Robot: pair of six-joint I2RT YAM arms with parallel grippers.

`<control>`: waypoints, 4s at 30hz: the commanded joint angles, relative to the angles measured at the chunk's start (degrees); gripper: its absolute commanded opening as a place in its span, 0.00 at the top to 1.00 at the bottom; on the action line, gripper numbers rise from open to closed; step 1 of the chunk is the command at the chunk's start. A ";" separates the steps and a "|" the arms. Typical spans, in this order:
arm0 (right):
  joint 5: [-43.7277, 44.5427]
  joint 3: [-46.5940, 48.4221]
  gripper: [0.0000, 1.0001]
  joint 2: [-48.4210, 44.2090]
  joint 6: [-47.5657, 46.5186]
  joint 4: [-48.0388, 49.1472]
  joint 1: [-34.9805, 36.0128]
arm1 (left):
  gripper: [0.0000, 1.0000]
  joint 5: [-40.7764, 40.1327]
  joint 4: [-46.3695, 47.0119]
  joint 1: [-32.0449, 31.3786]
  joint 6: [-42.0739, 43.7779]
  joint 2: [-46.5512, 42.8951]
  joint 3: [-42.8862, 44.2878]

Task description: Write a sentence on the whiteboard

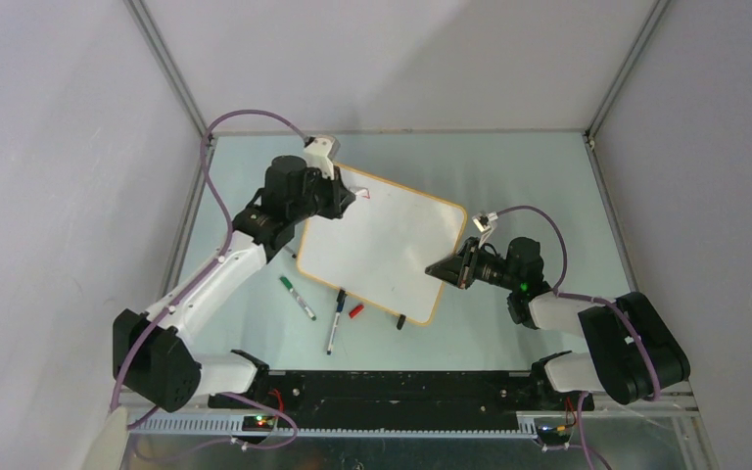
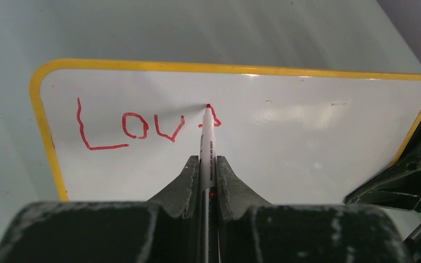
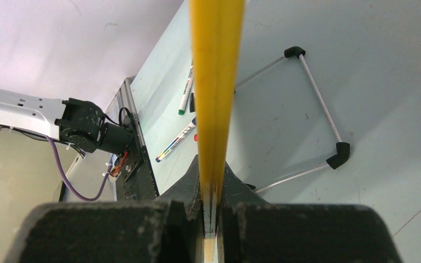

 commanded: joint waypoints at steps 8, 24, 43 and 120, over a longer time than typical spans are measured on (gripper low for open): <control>0.81 0.94 1.00 -0.64 -5.11 -0.73 -0.33 | 1.00 1.98 2.46 1.71 -2.57 0.27 1.90; 0.80 0.94 1.00 -0.96 -5.23 -0.95 -0.48 | 1.00 -0.62 0.24 1.64 -1.59 -1.25 1.21; 0.81 1.01 1.00 -1.21 -5.32 -1.22 -0.50 | 1.00 -2.07 -2.97 0.22 0.06 -1.90 1.75; 0.85 0.97 1.00 -1.45 -5.57 -1.61 -0.53 | 1.00 -4.54 -8.58 -1.84 3.37 -1.52 4.60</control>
